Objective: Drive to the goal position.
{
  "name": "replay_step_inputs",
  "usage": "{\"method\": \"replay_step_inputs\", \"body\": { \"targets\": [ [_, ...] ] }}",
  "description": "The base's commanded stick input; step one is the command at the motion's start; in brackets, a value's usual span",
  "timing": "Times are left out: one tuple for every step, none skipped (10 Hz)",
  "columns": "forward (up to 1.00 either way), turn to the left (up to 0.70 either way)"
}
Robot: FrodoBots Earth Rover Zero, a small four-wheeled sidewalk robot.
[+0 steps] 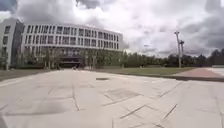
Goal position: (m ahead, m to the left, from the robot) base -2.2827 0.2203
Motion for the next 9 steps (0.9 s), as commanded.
{"method": "replay_step_inputs", "body": {
  "targets": [
    [0.7,0.0],
    [0.7,0.0],
    [0.7,0.0],
    [0.7,0.0],
    [0.7,0.0],
    [0.0,0.0],
    [0.0,0.0],
    [0.0,0.0],
    [0.0,0.0]
  ]
}}
